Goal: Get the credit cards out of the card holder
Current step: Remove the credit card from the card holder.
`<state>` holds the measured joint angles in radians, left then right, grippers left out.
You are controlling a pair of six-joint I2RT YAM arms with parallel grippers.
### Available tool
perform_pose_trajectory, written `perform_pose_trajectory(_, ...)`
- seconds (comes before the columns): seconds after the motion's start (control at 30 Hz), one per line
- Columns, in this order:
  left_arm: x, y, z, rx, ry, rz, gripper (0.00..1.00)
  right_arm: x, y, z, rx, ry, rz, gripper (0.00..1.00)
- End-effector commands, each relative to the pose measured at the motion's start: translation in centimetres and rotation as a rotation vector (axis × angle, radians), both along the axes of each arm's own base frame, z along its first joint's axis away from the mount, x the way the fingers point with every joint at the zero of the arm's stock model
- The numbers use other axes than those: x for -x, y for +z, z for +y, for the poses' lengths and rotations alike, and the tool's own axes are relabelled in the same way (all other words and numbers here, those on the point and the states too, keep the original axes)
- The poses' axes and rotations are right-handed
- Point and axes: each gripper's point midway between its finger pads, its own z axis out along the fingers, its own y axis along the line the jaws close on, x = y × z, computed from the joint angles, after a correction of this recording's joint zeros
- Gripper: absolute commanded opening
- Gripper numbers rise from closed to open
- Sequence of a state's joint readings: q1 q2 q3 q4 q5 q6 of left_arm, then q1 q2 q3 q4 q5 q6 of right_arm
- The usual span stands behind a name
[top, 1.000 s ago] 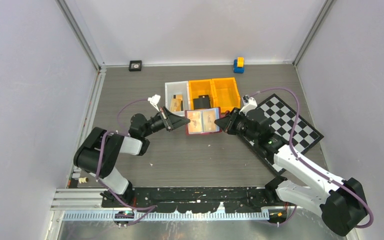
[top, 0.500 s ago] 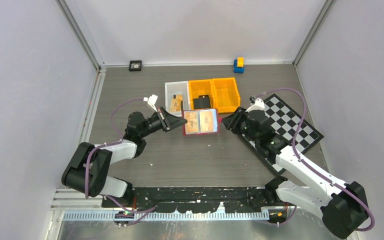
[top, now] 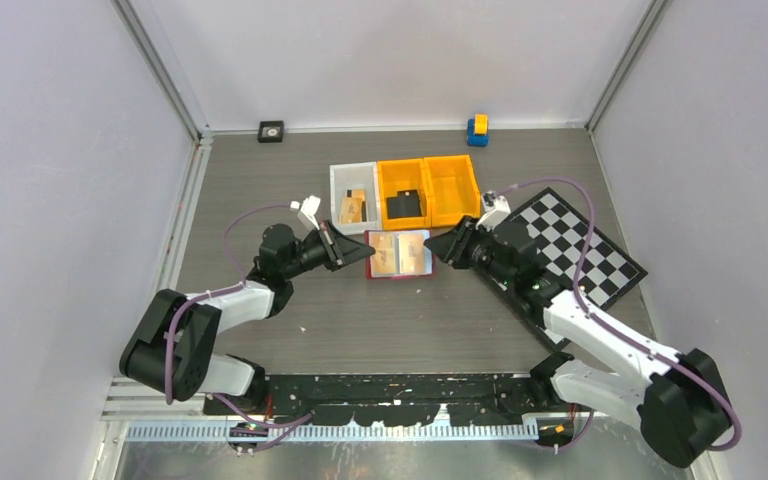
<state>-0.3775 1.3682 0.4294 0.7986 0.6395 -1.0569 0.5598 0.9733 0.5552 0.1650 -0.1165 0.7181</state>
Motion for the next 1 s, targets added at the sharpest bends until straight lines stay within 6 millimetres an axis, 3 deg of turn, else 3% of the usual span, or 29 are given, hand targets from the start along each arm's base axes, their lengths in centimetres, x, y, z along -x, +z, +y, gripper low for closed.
perform_pose_trajectory(0.0, -0.1, 1.7, -0.5, 0.014, -0.018, -0.069, 0.00, -0.3, 0.9, 2.5, -0.088, 0.097, -0.017, 0.26)
perform_pose_trajectory(0.4, 0.8, 3.1, -1.4, 0.043, -0.065, -0.094, 0.00, -0.3, -1.5, 5.3, -0.092, 0.231, 0.080, 0.12)
perform_pose_trajectory(0.7, 1.6, 5.1, -1.6, 0.112, -0.101, -0.110, 0.00, 0.6, -0.6, 6.5, -0.171, 0.310, 0.090, 0.14)
perform_pose_trajectory(0.97, 2.1, 6.7, -1.7, 0.178, -0.125, -0.142, 0.00, 0.5, -1.0, 6.9, -0.179, 0.321, 0.121, 0.14)
